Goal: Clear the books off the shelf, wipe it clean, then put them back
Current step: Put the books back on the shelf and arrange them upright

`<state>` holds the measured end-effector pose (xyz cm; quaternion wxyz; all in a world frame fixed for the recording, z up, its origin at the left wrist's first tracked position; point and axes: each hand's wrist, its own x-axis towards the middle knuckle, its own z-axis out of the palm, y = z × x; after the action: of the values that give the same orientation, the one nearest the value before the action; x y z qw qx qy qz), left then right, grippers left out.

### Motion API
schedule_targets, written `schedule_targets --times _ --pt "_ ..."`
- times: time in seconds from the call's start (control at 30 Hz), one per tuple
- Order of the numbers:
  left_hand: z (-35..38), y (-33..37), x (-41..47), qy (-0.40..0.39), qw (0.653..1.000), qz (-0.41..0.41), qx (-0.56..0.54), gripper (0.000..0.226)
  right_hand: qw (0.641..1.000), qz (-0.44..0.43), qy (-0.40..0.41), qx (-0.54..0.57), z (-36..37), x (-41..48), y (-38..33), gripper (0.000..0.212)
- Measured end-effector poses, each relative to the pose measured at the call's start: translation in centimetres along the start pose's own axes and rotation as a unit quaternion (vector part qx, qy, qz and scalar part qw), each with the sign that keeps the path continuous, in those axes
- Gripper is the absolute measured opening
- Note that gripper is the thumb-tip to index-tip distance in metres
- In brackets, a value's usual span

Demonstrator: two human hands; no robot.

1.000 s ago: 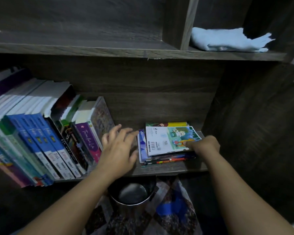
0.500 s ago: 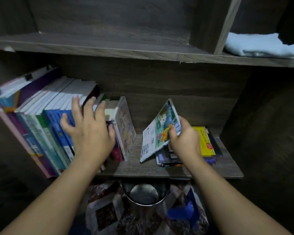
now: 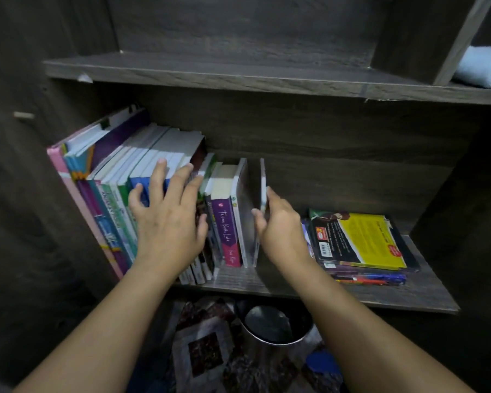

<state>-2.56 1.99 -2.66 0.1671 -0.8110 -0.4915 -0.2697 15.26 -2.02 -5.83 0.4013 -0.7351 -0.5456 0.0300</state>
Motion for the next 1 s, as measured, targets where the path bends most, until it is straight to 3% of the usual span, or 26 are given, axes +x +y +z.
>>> schedule_targets --times 0.1,0.17,0.3,0.5,0.63,1.0 --pt "0.1 -0.2 0.0 -0.001 1.0 0.007 0.006 0.066 0.997 -0.005 -0.078 0.008 0.8 -0.1 0.1 0.036" --pt "0.2 -0.2 -0.1 -0.001 1.0 0.007 0.007 0.065 0.994 0.005 -0.107 -0.001 0.9 -0.2 0.5 0.041" --pt "0.3 0.0 0.0 0.0 1.0 0.003 -0.002 0.064 0.994 0.006 -0.102 -0.036 0.5 0.1 1.4 0.049" --pt "0.7 1.4 -0.3 0.028 0.998 -0.014 -0.052 0.056 0.994 0.036 -0.083 -0.066 -1.7 0.0 3.3 0.041" --pt "1.1 3.6 -0.9 0.044 0.997 0.024 -0.064 0.054 0.99 0.064 -0.067 -0.104 -3.8 -0.3 5.3 0.034" --pt "4.0 10.1 -1.3 -0.079 0.981 0.12 -0.126 0.06 0.956 0.14 -0.061 -0.249 -9.9 -2.6 12.4 0.03"
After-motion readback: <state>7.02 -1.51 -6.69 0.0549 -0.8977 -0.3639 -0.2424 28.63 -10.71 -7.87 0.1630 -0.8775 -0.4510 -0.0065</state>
